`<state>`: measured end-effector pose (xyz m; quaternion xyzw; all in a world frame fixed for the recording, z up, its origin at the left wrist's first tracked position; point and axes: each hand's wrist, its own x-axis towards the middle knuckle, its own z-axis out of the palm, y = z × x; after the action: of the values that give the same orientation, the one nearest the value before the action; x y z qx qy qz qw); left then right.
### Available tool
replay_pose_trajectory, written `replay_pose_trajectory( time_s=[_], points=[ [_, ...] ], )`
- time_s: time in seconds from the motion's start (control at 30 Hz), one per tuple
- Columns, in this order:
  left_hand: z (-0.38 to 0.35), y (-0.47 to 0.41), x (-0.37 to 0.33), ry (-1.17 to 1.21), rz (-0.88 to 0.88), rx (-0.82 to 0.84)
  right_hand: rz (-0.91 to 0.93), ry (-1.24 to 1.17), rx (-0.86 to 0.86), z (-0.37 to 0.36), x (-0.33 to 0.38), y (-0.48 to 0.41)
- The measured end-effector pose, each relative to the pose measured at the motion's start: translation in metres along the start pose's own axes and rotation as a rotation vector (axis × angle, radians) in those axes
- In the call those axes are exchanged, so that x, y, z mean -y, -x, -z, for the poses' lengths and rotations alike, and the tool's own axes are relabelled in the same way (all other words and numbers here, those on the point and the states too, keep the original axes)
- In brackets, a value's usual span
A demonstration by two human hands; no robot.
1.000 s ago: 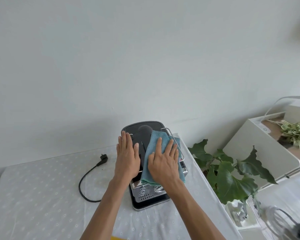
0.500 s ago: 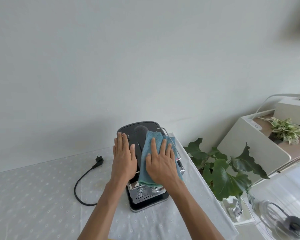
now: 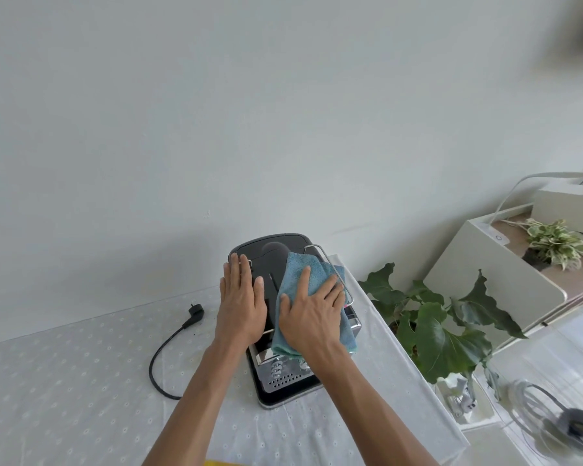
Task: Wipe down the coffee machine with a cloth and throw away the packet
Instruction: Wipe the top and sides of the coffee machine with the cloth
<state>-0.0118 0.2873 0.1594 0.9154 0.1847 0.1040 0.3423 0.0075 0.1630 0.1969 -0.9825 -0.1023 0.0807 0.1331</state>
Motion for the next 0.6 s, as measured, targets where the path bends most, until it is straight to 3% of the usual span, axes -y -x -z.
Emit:
replay_pose_trajectory(
  time_s=[0.4, 0.6],
  points=[
    [0.01, -0.019, 0.003, -0.101, 0.027, 0.074, -0.028, 0.039, 0.104, 0.014, 0.004, 0.001],
    [0.015, -0.032, 0.007, -0.181, -0.055, 0.119, -0.058, 0.062, 0.134, 0.021, 0.006, 0.002]
  ],
)
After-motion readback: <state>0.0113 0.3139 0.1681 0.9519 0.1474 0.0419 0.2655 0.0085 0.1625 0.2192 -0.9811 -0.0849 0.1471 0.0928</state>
